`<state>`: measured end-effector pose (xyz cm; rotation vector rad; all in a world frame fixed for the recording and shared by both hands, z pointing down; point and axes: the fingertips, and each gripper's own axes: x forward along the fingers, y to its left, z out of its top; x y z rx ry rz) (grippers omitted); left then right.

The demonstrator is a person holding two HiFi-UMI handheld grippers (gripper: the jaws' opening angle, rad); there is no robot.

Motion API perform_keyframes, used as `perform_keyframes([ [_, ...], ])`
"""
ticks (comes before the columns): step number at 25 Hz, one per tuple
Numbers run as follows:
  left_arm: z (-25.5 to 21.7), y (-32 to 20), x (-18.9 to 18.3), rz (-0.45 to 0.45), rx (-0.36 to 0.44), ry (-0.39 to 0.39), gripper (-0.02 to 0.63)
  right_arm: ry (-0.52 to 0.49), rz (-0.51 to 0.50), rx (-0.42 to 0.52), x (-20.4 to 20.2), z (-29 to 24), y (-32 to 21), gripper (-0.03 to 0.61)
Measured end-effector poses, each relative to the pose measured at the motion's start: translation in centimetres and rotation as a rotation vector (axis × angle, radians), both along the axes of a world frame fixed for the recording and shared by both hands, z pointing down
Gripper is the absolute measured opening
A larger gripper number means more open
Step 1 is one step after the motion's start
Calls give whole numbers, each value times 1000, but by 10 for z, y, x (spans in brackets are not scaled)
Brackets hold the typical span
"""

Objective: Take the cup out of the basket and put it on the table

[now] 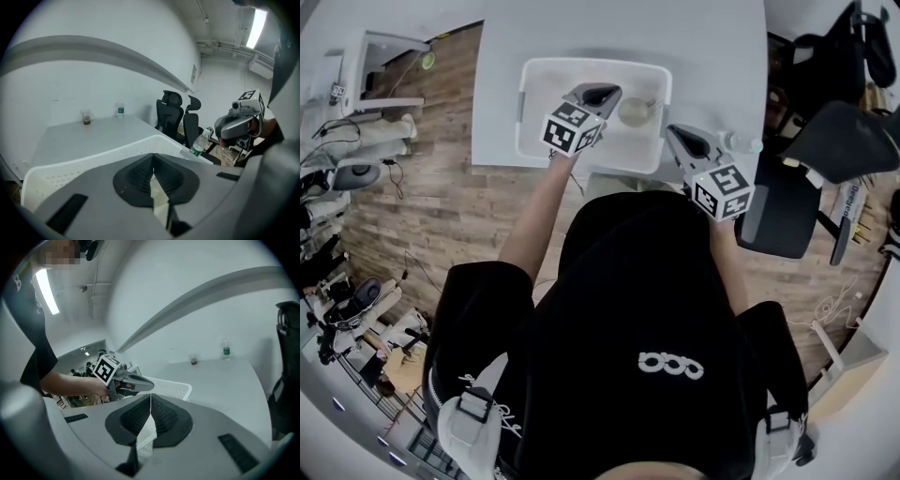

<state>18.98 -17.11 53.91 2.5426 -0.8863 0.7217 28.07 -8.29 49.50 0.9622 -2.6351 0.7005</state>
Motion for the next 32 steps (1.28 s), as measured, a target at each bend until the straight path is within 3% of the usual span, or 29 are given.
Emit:
perform_keyframes([
  [13, 111, -4, 26, 159, -178, -226, 12, -20, 28, -83, -2, 26, -45, 23],
  [14, 119, -3, 26, 162, -190, -242, 22, -20, 29, -88, -1, 27, -47, 23],
  [16, 134, -4, 25, 165, -210, -274, 153, -19, 31, -100, -1, 31, -50, 23],
  [17, 140, -4, 25, 166, -220, -287, 180, -19, 33, -106, 0, 33, -52, 23],
  [24, 185, 6, 20, 199, -308, -361, 181, -17, 40, -139, 1, 43, -58, 23],
  [32, 210, 4, 21, 202, -339, -388, 139, -3, 44, -155, 8, 47, -58, 23],
])
